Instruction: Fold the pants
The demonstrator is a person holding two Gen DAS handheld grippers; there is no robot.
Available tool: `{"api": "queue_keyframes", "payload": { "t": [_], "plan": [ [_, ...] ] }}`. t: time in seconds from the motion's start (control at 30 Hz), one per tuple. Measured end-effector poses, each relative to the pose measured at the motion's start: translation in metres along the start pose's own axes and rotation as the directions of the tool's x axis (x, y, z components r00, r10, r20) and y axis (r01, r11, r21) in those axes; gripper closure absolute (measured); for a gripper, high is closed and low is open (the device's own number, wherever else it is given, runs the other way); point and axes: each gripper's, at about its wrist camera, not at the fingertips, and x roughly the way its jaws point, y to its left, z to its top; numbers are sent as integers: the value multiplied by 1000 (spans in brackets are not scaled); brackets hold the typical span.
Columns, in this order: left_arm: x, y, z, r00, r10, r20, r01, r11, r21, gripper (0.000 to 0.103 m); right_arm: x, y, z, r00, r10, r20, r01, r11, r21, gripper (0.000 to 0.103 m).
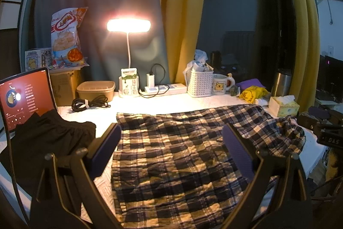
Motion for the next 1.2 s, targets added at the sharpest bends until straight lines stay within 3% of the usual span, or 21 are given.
{"api": "queue_keyframes", "payload": {
  "t": [0.33, 0.63, 0.9, 1.1, 1.2],
  "plan": [
    [25, 5, 15, 999, -28, -46, 31, 997, 66, 7, 18, -6, 1, 1000, -2, -24, 2, 1000, -25, 25],
    [99, 48, 37, 985, -40, -166, 53, 996, 76, 7, 63, -49, 33, 997, -33, -68, 28, 997, -72, 25],
    [179, 99, 37, 951, -27, -309, 30, 1000, 4, 7, 120, -95, 64, 984, -66, -163, 52, 995, -88, 25],
    [226, 121, 31, 922, -33, -386, 21, 999, -37, 7, 165, -119, 74, 962, 0, -272, -10, 999, -35, 25],
    [251, 126, 26, 896, -55, -441, 38, 998, -48, 7, 189, -125, 76, 945, 28, -326, -32, 999, -7, 25]
  ]
}}
